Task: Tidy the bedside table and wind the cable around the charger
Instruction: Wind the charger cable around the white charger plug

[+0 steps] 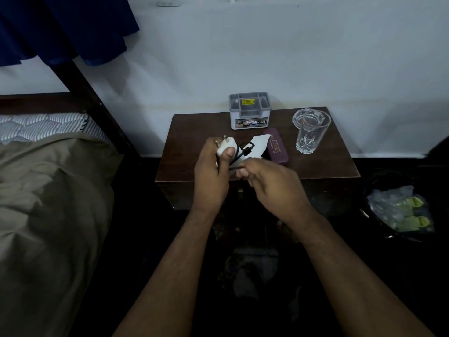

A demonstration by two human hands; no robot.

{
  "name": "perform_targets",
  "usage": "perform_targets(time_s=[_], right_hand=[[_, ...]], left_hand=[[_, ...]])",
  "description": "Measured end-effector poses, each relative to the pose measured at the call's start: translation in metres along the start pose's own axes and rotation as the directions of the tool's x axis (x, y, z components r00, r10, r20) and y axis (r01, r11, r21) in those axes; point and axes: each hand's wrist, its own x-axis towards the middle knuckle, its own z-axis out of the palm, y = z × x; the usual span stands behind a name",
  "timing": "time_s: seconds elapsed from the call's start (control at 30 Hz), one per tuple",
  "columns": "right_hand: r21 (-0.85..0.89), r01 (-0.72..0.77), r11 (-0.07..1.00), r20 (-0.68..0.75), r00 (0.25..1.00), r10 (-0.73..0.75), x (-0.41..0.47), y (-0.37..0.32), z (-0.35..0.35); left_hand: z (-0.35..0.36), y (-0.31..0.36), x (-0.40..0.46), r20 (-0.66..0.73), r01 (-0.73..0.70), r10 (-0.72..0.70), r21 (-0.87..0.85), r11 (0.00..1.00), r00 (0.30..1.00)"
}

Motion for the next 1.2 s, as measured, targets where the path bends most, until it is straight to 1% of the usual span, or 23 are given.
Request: perform_targets(time_s=[0.1,0.2,0.27,0.33,0.4,0.47,0.53,0.67,0.77,0.9,0.93,1.0,1.07,1.13,1.17,1.2], right_hand=[[-0.1,-0.013,0.995,-0.182,0.983,-0.005,0.0,0.005,-0.008],[-0.134,-0.084,0.987,-0.304,0.952,0.04,0.0,0.011,-0.012],[-0.123,-0.146,0.982,-0.363,0.927,0.092,0.0,0.017,-0.015],[-0.071,-0.216,0.974,-0.411,0.896,0.169,0.001,0.024,-0.02],[-0.006,-0.272,0.962,-0.426,0.871,0.244,0.003,0.032,-0.025],[0.099,-0.308,0.946,-0.377,0.868,0.322,0.004,0.038,-0.024],[0.226,-0.335,0.915,-0.278,0.878,0.39,0.006,0.041,-0.02],[0.331,-0.359,0.873,-0.109,0.904,0.413,0.009,0.04,-0.013],[0.295,-0.361,0.885,0.019,0.928,0.372,0.009,0.031,-0.007],[0.13,-0.316,0.94,0.184,0.939,0.29,0.006,0.018,0.013],[0.085,-0.285,0.955,0.239,0.936,0.258,0.005,0.013,0.018],[0.023,-0.223,0.975,0.342,0.918,0.202,0.003,0.004,0.025],[-0.017,-0.187,0.982,0.418,0.891,0.177,0.002,-0.005,0.027],[-0.042,-0.183,0.982,0.449,0.875,0.182,0.001,-0.009,0.028],[-0.045,-0.189,0.981,0.456,0.87,0.188,0.002,-0.01,0.027],[-0.044,-0.194,0.98,0.462,0.866,0.192,0.003,-0.011,0.026]], left_hand=[[0.003,0.004,-0.002,0.094,-0.014,0.013,0.006,1.0,0.995],[0.003,0.006,-0.005,0.226,0.016,-0.007,-0.039,0.999,0.974],[0.001,0.007,-0.006,0.277,0.062,-0.031,-0.106,0.992,0.96],[-0.001,0.009,-0.006,0.339,0.126,-0.055,-0.191,0.973,0.939],[-0.002,0.011,-0.006,0.405,0.189,-0.062,-0.281,0.941,0.912],[-0.002,0.011,-0.008,0.45,0.267,-0.077,-0.376,0.888,0.89],[-0.001,0.014,-0.009,0.472,0.34,-0.098,-0.463,0.819,0.876],[0.003,0.021,-0.009,0.458,0.416,-0.12,-0.63,0.656,0.881],[0.004,0.023,-0.009,0.401,0.419,-0.158,-0.728,0.543,0.902],[0.006,0.023,-0.008,0.327,0.397,-0.229,-0.807,0.437,0.917],[0.007,0.023,-0.008,0.316,0.403,-0.26,-0.801,0.442,0.913],[0.006,0.023,-0.008,0.307,0.437,-0.321,-0.74,0.511,0.896],[0.005,0.019,-0.005,0.262,0.461,-0.399,-0.686,0.564,0.879],[0.001,0.015,-0.002,0.191,0.439,-0.443,-0.695,0.569,0.876],[0.0,0.013,0.0,0.143,0.412,-0.451,-0.7,0.583,0.881],[-0.002,0.011,0.002,0.08,0.38,-0.455,-0.686,0.62,0.887]])
